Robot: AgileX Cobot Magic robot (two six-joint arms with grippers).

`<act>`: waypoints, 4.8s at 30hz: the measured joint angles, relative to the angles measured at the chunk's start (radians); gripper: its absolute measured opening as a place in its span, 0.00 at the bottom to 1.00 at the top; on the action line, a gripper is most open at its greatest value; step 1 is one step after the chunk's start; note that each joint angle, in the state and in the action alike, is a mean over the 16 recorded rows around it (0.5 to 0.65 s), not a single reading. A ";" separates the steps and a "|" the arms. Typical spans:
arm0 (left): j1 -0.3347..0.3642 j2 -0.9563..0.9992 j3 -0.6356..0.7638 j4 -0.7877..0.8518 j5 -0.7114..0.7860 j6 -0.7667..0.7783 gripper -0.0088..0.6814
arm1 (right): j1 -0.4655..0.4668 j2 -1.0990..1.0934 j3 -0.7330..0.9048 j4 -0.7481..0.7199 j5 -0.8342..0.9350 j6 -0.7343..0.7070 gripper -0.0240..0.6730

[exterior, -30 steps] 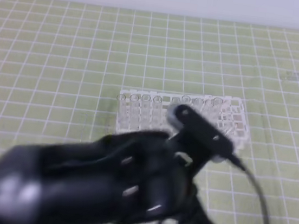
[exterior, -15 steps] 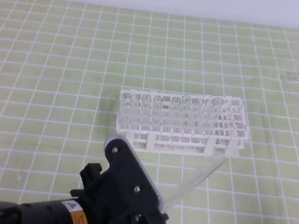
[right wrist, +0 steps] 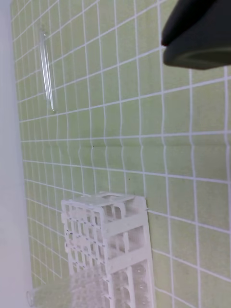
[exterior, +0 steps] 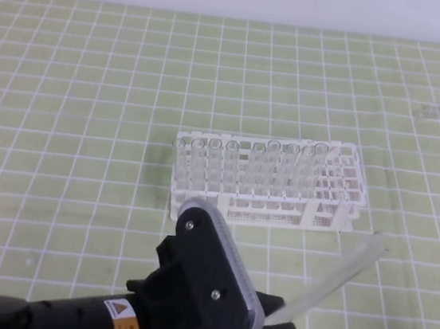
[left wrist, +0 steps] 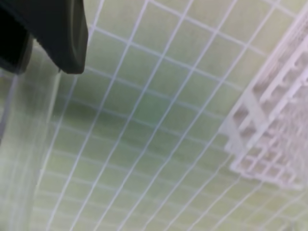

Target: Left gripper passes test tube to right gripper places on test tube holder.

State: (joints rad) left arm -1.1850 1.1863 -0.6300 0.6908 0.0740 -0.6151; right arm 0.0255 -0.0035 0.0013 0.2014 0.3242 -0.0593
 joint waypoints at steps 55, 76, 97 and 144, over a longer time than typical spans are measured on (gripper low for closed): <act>0.090 0.348 0.163 -0.051 -0.842 0.094 0.08 | 0.003 0.153 -0.242 1.216 0.390 -0.844 0.55; 0.090 0.392 0.127 -0.163 -0.951 0.215 0.10 | 0.003 0.411 -0.271 1.340 0.579 -1.231 0.67; 0.090 0.493 0.031 -0.156 -1.033 0.206 0.09 | 0.003 0.458 -0.271 1.328 0.559 -1.316 0.41; 0.105 0.468 0.057 -0.162 -1.034 0.178 0.45 | 0.003 0.458 -0.271 1.307 0.469 -1.340 0.19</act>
State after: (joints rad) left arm -1.0804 1.6543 -0.5725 0.5288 -0.9602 -0.4369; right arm 0.0289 0.4546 -0.2694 1.5086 0.7932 -1.3991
